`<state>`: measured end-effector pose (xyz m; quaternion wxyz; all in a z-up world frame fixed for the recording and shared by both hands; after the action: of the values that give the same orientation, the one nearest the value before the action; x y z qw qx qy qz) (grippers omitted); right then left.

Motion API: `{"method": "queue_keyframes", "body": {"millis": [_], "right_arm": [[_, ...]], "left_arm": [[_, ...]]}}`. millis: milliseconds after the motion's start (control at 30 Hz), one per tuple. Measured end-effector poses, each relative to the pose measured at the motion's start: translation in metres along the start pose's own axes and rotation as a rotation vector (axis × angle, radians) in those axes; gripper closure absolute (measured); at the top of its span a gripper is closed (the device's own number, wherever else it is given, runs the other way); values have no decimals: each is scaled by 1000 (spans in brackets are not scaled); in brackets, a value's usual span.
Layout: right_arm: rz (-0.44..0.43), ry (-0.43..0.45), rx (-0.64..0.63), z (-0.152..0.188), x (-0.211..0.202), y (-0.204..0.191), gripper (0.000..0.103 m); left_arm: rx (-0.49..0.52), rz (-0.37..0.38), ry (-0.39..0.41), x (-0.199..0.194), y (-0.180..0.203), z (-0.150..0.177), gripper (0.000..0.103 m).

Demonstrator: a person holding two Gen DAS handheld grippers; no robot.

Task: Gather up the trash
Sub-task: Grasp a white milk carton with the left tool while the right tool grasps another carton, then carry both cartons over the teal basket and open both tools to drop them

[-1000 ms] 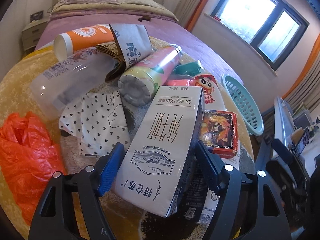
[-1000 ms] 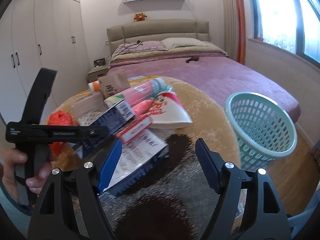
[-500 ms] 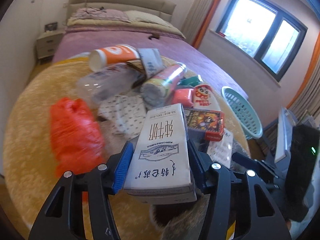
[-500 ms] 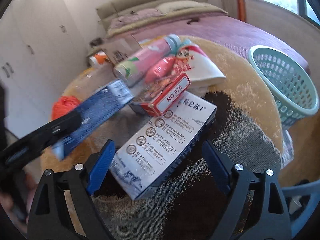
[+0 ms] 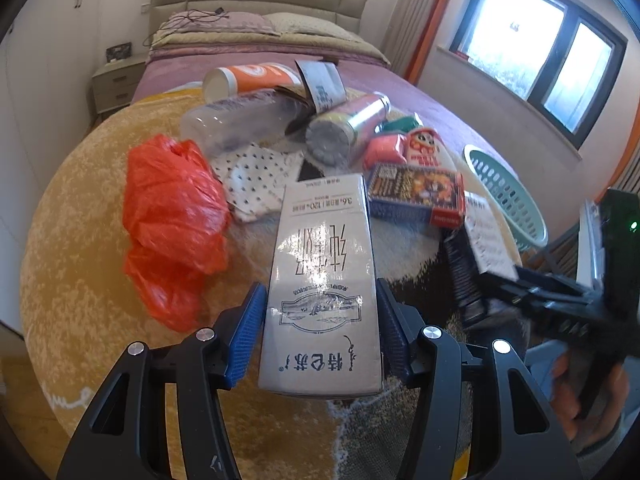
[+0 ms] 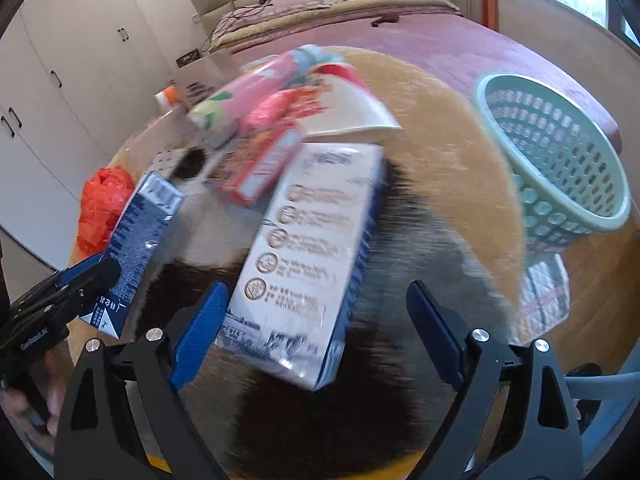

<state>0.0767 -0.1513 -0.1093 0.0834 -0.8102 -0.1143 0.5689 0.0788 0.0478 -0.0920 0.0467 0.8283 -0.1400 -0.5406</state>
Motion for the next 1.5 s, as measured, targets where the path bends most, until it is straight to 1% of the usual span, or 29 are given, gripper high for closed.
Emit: {"method": "queue_keyframes", "body": {"millis": [100,133,200,233,267,333,367,400,433,533,567,633,700,733,800,900,933,1067,1167,1300,1333,1433,1500], "right_arm": [[43,24,32,0,-10,26,17],[43,31,42,-1,-12,30,17],[20,47,66,-4,-14,35,17],[2,56,73,-5,-14,34,17],[-8,64,71,-6,-14,33,17],[-4,75,52,-9,-12,30,17],[13,84,37,-10,-10,27,17],[37,92,18,-10,-7,25,17],[54,96,1,-11,-5,21,17],[83,103,-34,-12,0,16,17],[88,111,-46,-13,0,15,18],[92,121,-65,-14,1,13,28],[83,107,-81,-15,4,12,50],[72,97,-90,-14,5,12,52],[64,108,-95,-14,2,14,52],[11,129,-93,-11,-10,18,53],[4,151,-92,-12,-17,22,53],[-2,207,-87,-16,-40,33,53],[22,263,-54,-22,-58,55,53],[66,306,25,-38,-72,100,53],[79,312,63,-44,-74,119,53],[110,321,144,-54,-76,163,53],[140,321,189,-61,-74,190,53]], "left_arm": [[17,-37,-6,6,7,2,49],[18,-43,-10,9,9,4,48],[17,-67,-22,15,13,5,45],[16,-85,-24,18,14,6,41],[19,-127,-28,22,15,6,40],[25,-180,-26,24,15,7,40],[23,-193,-23,24,15,7,40],[22,-205,-20,24,15,7,42],[23,-213,-18,23,16,7,48],[25,-231,2,18,20,7,49],[28,-228,17,14,23,6,49],[32,-214,46,6,29,5,49],[44,-210,79,-4,38,3,49],[53,-208,96,-10,43,1,49],[68,-200,115,-16,52,-3,49],[94,-183,137,-24,68,-10,49],[99,-175,142,-25,72,-13,49],[133,-120,156,-23,103,-33,49],[161,-87,167,-20,128,-49,49],[221,-53,170,-7,170,-72,49],[235,-45,167,-3,180,-77,49],[277,-11,141,18,215,-94,49],[295,35,108,36,241,-108,49]]}}
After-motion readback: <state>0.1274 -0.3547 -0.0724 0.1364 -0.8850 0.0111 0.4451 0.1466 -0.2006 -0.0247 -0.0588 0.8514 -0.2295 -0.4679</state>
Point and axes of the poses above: each gripper's, at about its wrist camera, not at the fingertips, and x roughly the way its jaws point, y to its right, z to its underside, the point moved 9 cm from there along x, roughly the way its jaws point, and after that the axes turned 14 degrees about -y, right-handed, at the moved point
